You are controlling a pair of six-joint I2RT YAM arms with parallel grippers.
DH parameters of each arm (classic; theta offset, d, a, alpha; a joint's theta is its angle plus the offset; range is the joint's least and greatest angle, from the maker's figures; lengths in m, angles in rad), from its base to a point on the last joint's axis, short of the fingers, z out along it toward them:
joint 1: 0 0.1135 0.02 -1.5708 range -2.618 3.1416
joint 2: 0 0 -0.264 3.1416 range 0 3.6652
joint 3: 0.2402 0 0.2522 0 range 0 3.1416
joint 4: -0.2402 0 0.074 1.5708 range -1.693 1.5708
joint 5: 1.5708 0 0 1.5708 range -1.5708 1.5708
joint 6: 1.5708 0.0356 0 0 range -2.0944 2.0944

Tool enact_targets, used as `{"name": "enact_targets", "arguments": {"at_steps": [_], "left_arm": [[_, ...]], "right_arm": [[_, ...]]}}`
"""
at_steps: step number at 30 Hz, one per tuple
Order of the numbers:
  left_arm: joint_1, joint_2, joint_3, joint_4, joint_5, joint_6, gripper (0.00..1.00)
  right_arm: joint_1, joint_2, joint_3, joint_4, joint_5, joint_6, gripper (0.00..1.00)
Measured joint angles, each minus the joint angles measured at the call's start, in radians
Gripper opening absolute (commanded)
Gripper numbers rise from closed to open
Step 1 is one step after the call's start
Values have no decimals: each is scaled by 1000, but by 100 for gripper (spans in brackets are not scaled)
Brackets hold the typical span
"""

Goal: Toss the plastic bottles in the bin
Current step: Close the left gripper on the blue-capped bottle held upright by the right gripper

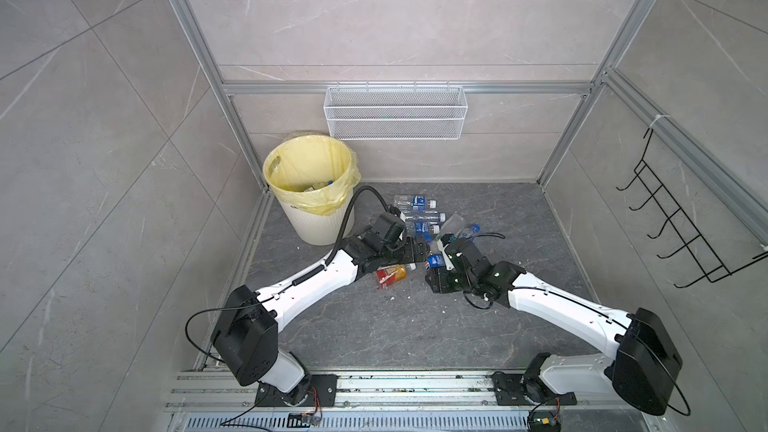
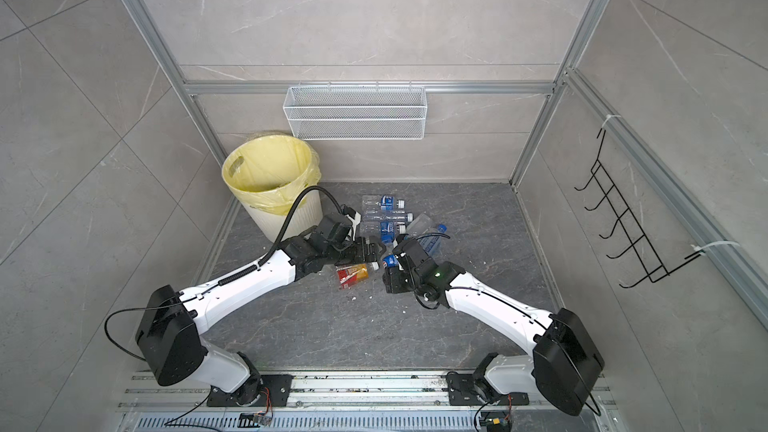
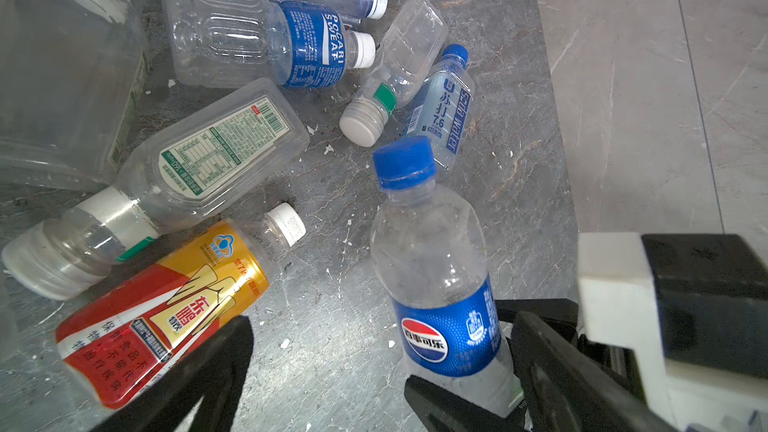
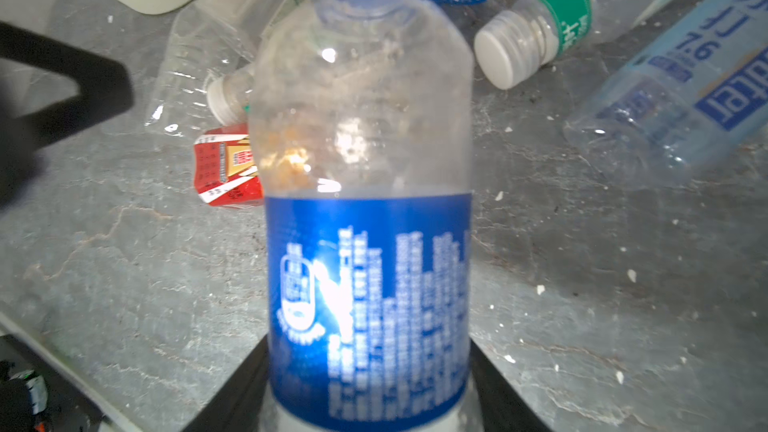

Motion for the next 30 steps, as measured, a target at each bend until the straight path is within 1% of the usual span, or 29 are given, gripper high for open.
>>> {"name": "enact_targets", "arguments": {"at_steps": [3,9,17,22,30], "left_arm": [[20,-9,-12,24,6,-37,99],[77,-53,-97,117,36,-126,97],[80,-53,-98,220,95,-190,93],[79,-46,-100,263,121,-216,88],[79,-36,-148,330,144,-261,77]], "right_arm": [[8,-19,0,14,-19,-8,63],[16,-69,0,46,-50,-11,63],[23,-87,0,74,-78,-11,62],[25,-87,0,93,-82,-10,62],[25,-65,4,99,-93,-10,63]]}}
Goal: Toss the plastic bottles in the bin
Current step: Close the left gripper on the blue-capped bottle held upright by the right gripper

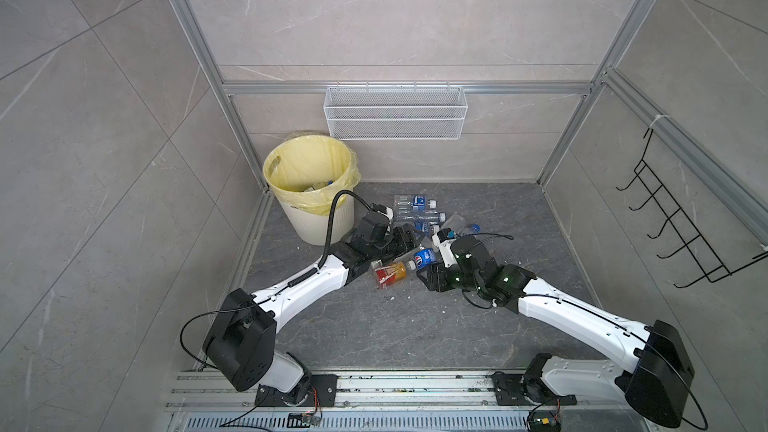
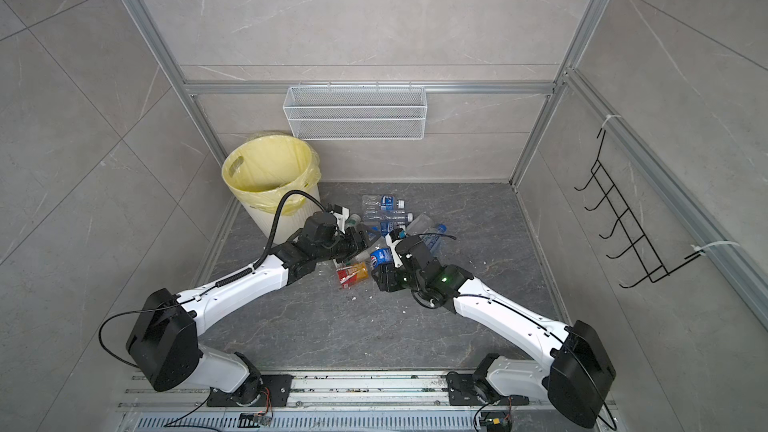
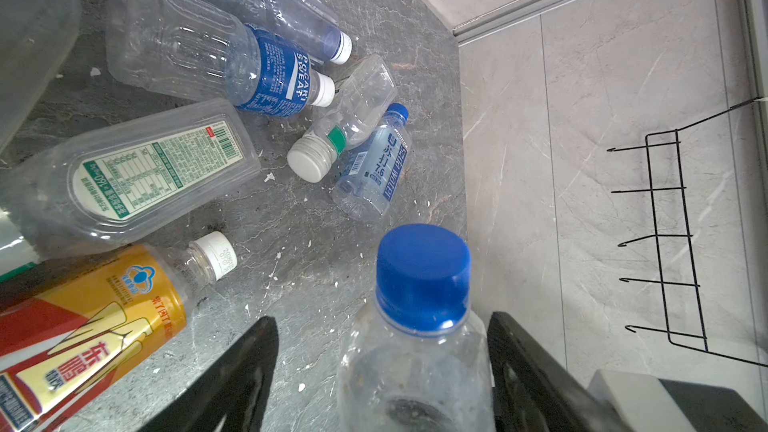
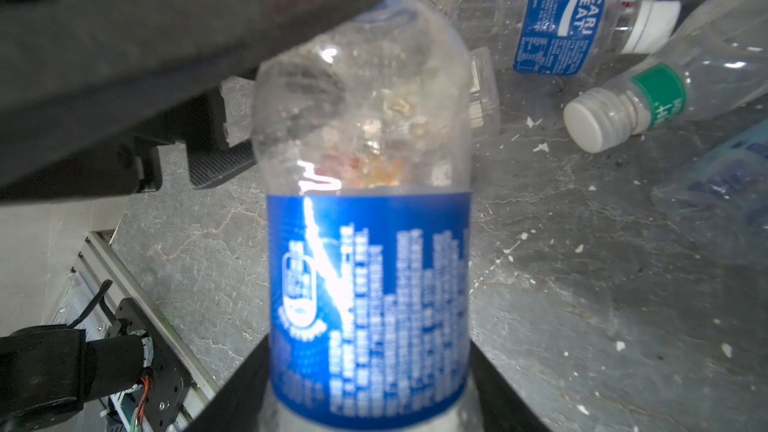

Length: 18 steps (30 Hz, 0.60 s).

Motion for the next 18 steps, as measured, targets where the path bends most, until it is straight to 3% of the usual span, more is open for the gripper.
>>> {"name": "enact_targets", "arguments": {"at_steps": [8,18], "left_arm": [[-6,18,-10,27,17,-15,71],[-6,19,-10,46,17,-17,52]], "right_arm": [[0,36,20,7,-8,1,63],[0,51,34,8,-8,4,67]]}}
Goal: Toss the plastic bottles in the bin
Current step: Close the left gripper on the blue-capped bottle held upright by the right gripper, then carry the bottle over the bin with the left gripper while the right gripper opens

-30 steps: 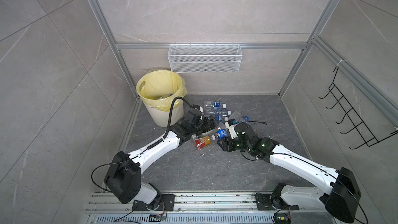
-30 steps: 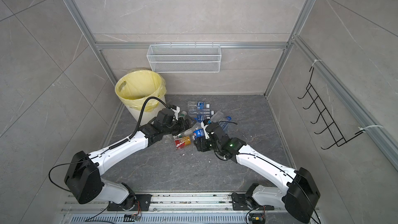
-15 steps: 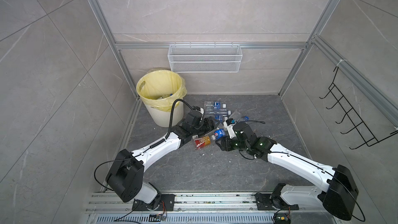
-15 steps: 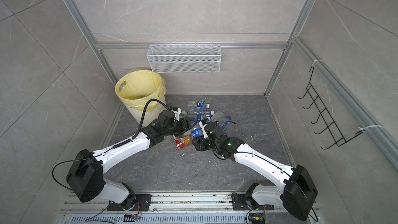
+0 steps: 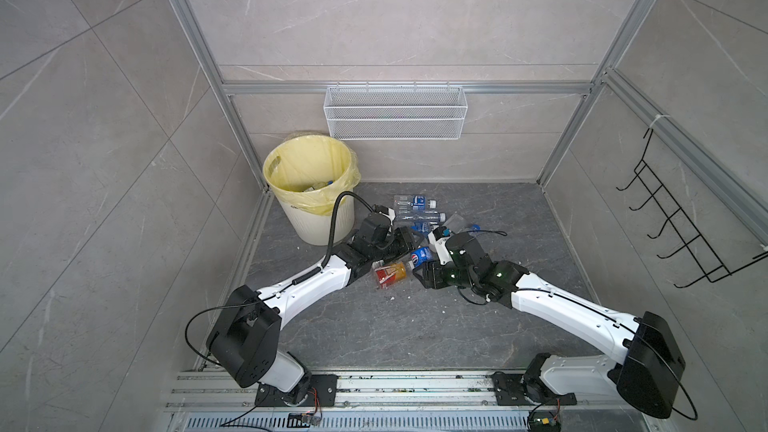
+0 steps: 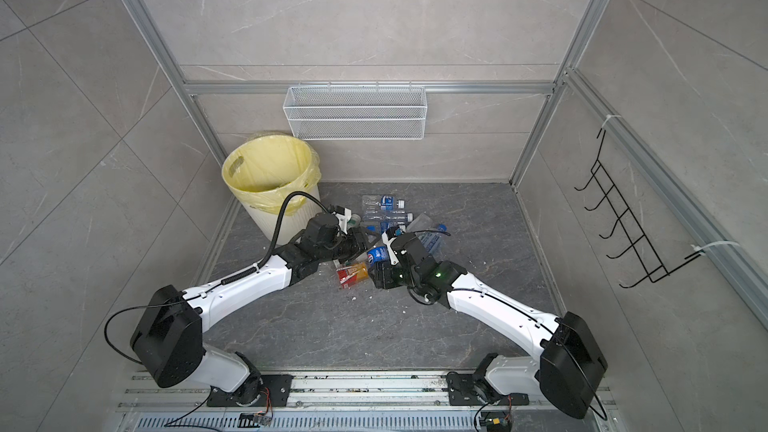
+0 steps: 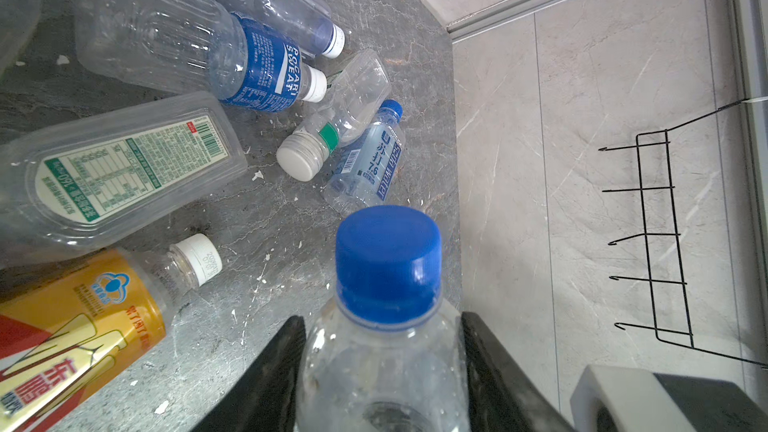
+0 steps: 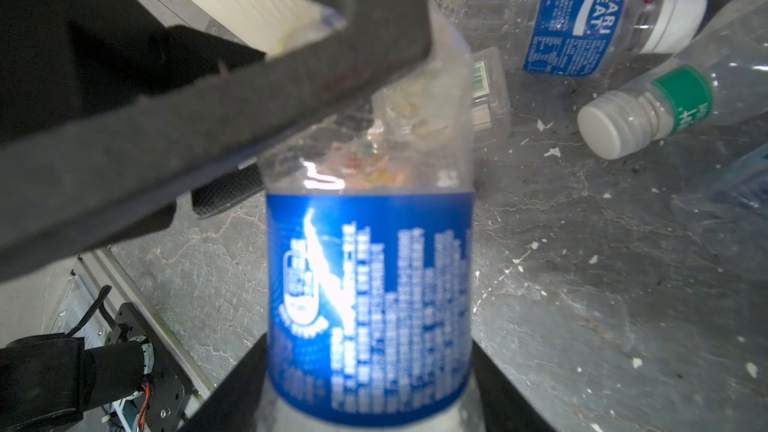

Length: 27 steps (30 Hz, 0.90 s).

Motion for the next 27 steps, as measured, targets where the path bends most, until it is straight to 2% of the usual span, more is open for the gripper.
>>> {"name": "enact_targets", "arguments": {"at_steps": [6,16,21,27], "left_arm": [[0,0,0,-19,-4,17,49],[1,-4,43,-172,-63,112,49],[14,-30,123,-268,-108,182,49],[84,-77,265,-374,-151,272,49]], "right_arm": [[0,0,3,-1,0,-1,76],[0,-8,16,-2,3,-8,88],[0,-43,26,-13,9,-15,100],[22,-50,116,-36,51,-37,100]]}}
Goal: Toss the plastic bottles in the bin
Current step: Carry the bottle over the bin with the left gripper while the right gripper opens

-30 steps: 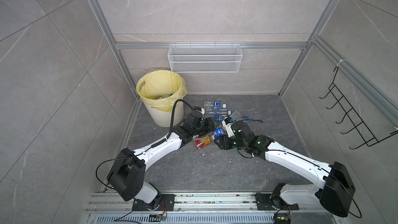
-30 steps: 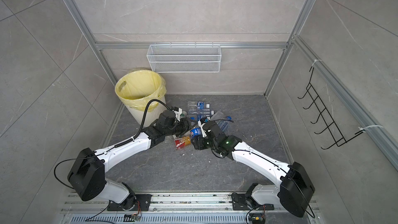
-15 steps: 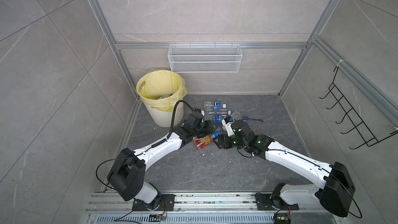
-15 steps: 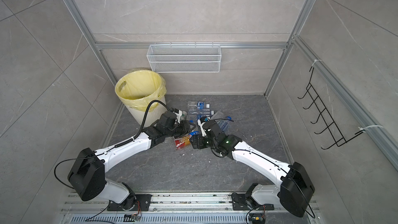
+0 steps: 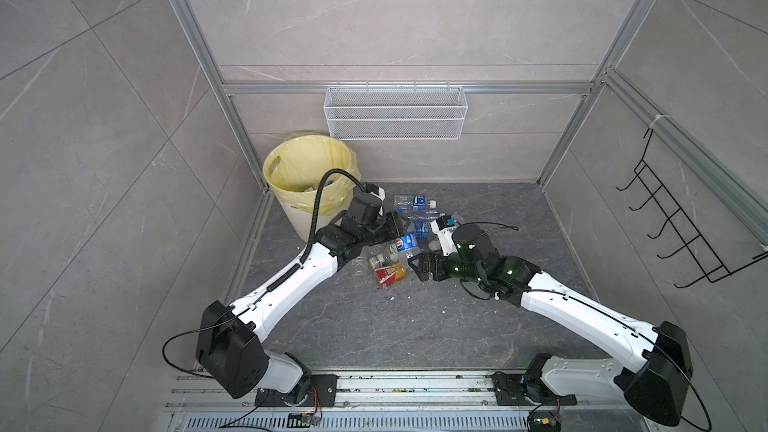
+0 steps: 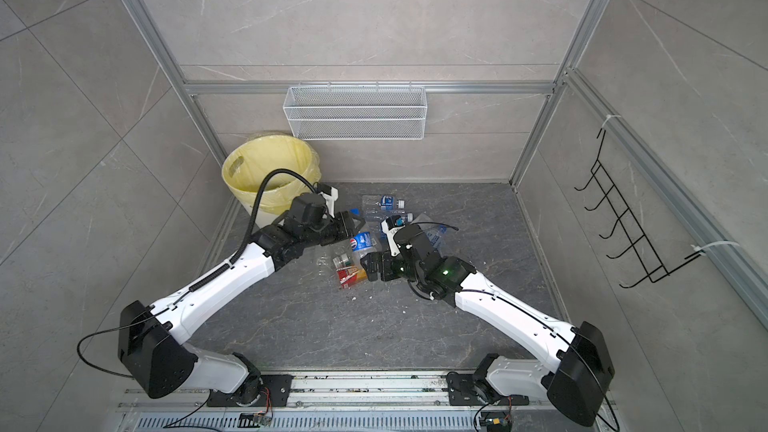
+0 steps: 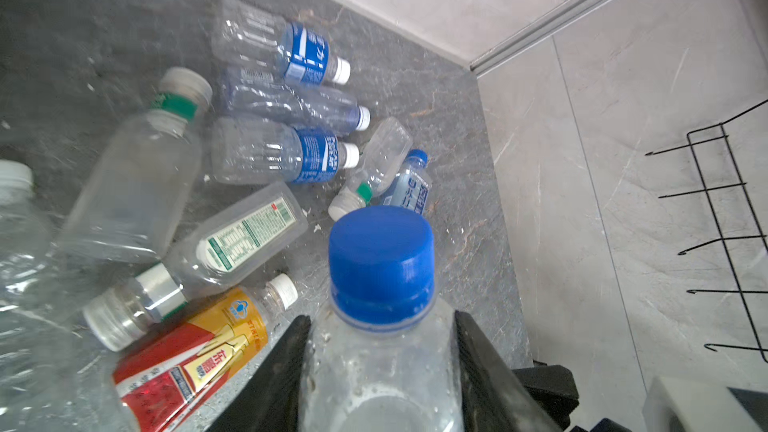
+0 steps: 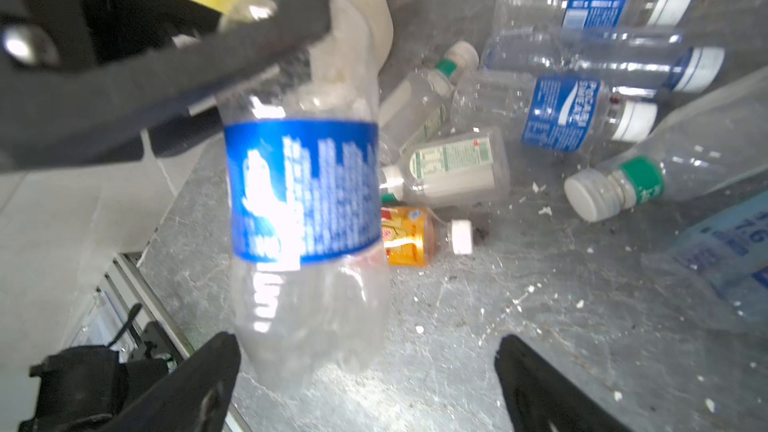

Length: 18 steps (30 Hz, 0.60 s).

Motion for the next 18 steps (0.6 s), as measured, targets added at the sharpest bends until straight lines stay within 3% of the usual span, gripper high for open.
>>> {"name": "enact_targets", "arguments": {"at_steps": [11,18], "left_arm": [[228,-30,312,-169,-33,146,49],[289,-31,597,-226,-137,285,49]], "right_arm": [[104,121,322,-14,87,-70,100],[134,193,453,-21,100,-87,100]]}}
